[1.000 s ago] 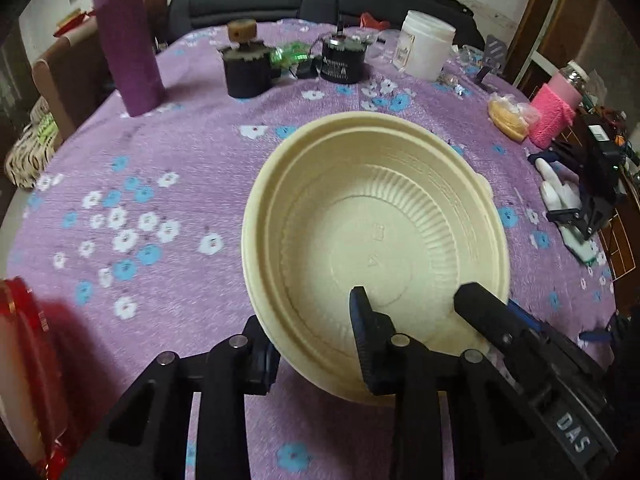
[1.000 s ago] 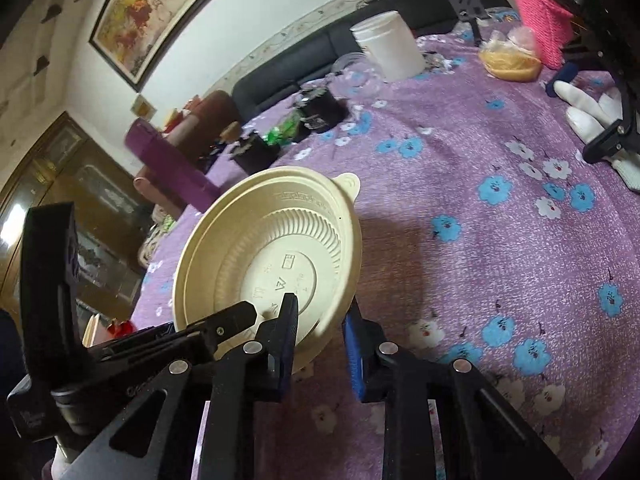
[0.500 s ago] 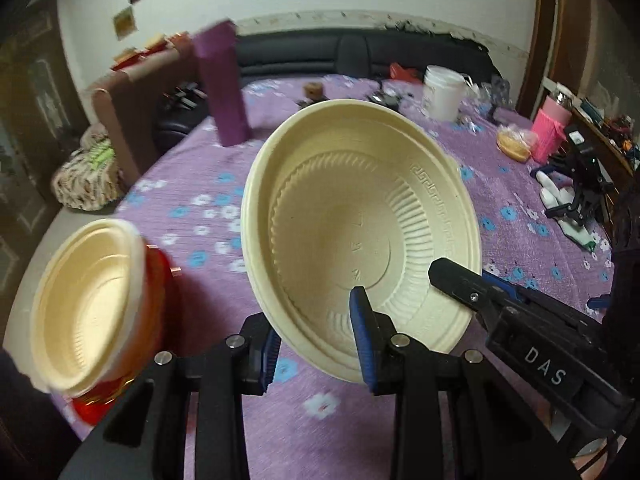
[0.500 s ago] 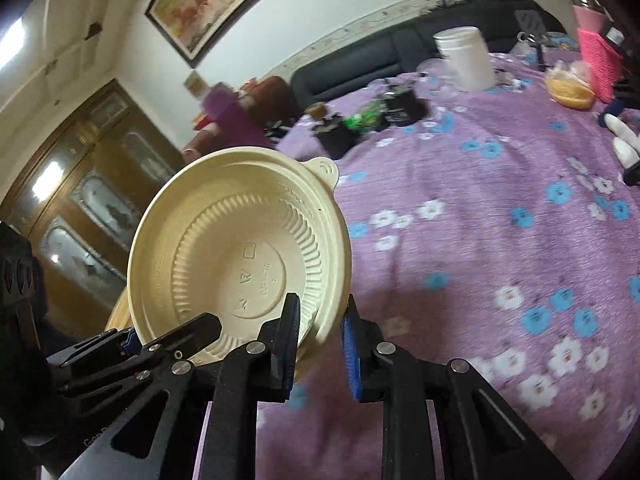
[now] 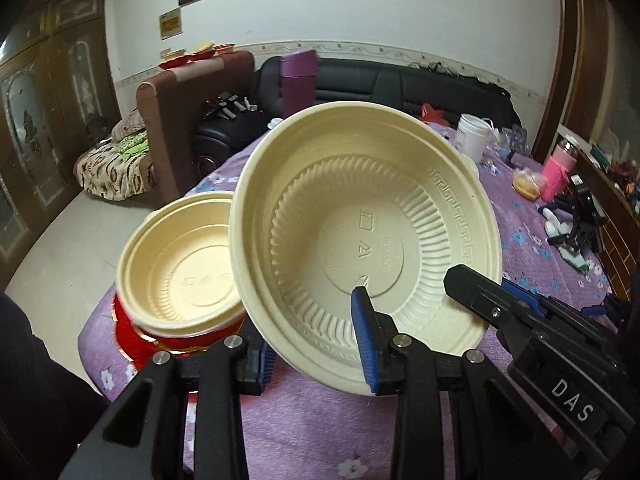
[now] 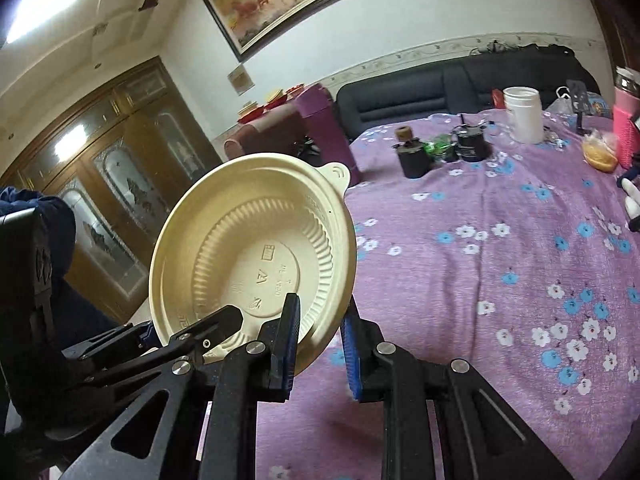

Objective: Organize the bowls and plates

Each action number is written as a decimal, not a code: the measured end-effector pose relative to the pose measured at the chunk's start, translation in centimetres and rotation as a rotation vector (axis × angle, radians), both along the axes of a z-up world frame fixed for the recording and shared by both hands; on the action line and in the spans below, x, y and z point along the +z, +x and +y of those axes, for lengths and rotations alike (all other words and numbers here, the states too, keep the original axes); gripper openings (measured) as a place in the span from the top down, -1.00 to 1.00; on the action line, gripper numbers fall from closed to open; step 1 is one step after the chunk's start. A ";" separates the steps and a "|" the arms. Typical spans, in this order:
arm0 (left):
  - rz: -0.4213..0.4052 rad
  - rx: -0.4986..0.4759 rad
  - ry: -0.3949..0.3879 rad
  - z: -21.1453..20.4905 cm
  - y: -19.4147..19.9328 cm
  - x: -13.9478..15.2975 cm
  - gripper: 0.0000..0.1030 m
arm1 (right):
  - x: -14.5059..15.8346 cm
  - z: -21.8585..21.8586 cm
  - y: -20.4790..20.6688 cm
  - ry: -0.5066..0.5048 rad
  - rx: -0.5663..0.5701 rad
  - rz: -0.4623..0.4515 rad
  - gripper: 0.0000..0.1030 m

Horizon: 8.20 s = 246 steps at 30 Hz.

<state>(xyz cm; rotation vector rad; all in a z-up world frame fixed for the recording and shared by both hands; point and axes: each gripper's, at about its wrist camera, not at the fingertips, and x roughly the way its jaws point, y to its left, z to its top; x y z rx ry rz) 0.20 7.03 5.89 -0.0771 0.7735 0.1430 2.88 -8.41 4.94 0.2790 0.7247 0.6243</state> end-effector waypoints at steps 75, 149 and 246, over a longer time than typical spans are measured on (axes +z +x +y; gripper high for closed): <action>0.040 0.175 0.086 13.3 0.1 0.3 0.26 | 0.9 15.6 5.2 -0.100 0.187 0.119 0.55; -0.038 0.298 0.226 3.9 -6.4 -1.6 -0.97 | -4.7 4.2 -2.5 -0.292 -0.225 0.001 -0.76; -0.053 0.358 0.126 4.9 -7.0 -1.5 -1.00 | -5.9 8.2 -6.2 -0.445 -0.053 -0.082 -0.85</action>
